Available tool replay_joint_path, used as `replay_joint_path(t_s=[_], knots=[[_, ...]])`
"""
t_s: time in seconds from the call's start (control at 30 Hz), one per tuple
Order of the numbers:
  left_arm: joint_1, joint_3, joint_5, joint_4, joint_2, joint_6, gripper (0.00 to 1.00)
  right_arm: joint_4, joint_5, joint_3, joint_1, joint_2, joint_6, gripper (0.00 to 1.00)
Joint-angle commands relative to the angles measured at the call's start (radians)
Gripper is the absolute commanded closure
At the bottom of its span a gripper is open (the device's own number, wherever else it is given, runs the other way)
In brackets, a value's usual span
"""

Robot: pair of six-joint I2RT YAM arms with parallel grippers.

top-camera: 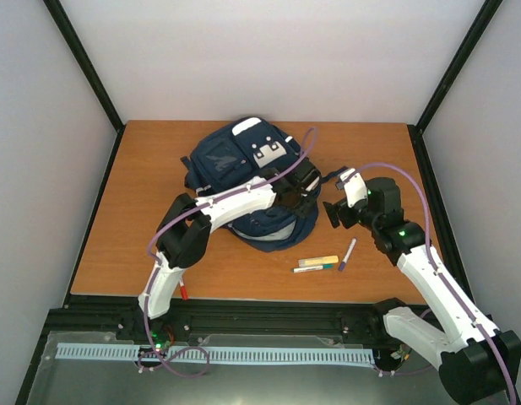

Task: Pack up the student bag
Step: Place the book in the student bag.

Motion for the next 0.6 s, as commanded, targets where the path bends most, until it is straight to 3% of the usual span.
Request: replay_joint_path(t_s=[0.0, 0.07, 0.13, 0.3, 0.43, 0.57], knots=[[-0.012, 0.002, 0.028, 0.024, -0.027, 0.008, 0.9, 0.023, 0.007, -0.008, -0.012, 0.008, 0.001, 0.0], [-0.013, -0.034, 0.029, 0.039, -0.065, -0.01, 0.56, 0.023, 0.007, -0.006, -0.012, 0.015, 0.002, 0.0], [-0.015, -0.097, 0.038, 0.078, -0.131, -0.021, 0.04, 0.022, 0.006, -0.003, -0.012, 0.021, 0.0, 0.0], [-0.022, -0.157, 0.002, 0.052, -0.283, 0.005, 0.0, 0.022, 0.003, -0.003, -0.012, 0.024, 0.001, 0.0], [-0.023, -0.17, -0.108, -0.037, -0.363, 0.009, 0.0, 0.02, -0.002, -0.002, -0.012, 0.027, -0.001, 0.0], [-0.023, -0.301, -0.185, 0.02, -0.481, 0.035, 0.0, 0.017, -0.012, 0.0, -0.012, 0.029, -0.004, 0.0]])
